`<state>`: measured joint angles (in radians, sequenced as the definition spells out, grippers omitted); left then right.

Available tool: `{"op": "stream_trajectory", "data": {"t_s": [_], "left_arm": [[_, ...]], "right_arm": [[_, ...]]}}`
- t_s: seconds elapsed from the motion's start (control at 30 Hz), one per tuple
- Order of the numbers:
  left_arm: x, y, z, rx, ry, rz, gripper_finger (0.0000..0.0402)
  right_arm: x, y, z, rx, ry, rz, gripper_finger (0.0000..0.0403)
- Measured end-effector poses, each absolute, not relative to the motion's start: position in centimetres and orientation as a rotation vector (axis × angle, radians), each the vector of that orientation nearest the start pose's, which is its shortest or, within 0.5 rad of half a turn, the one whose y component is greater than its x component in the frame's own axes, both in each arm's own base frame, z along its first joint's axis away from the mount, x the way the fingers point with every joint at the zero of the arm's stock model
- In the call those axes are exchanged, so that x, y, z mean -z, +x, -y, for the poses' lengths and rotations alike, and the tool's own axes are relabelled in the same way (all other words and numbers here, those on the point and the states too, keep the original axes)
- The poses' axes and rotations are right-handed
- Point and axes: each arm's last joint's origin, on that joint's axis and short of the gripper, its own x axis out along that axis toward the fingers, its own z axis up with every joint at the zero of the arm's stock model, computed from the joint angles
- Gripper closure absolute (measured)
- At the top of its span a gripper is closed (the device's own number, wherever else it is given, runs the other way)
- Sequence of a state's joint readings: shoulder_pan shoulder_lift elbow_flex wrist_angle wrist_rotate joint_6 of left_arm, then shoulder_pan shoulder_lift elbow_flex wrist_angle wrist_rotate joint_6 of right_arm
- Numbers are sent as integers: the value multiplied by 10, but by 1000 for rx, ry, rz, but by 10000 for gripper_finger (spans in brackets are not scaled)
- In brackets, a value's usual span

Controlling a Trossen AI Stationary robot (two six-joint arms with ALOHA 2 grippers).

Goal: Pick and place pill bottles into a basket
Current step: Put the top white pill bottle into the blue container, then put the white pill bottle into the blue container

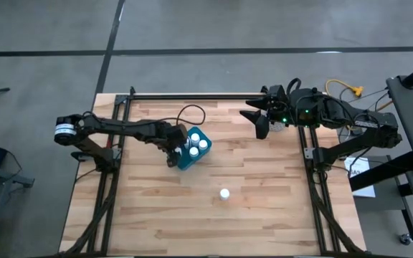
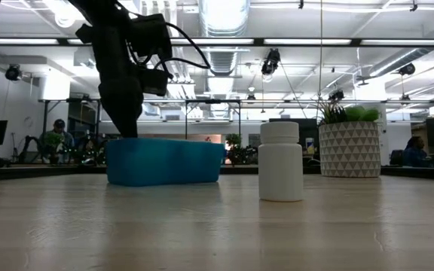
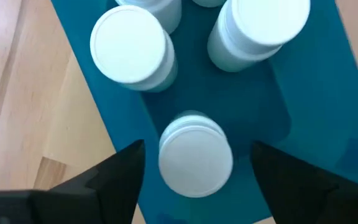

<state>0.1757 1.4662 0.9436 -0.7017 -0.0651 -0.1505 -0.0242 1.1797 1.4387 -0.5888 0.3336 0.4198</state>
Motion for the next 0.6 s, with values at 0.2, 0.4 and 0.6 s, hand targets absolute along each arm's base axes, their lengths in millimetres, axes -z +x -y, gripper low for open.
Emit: {"op": "stream_trajectory", "data": {"t_s": [0.2,0.4,0.6], "left_arm": [[-224,268,-49,-293,-202,-1155,125],[-261,274,-50,-300,-218,-1019,125],[-306,274,-44,-315,-312,-844,125]], "right_arm": [[-437,231,15,415,360,-249,177],[-437,231,13,336,355,-268,177],[-435,236,8,172,319,-317,177]]}}
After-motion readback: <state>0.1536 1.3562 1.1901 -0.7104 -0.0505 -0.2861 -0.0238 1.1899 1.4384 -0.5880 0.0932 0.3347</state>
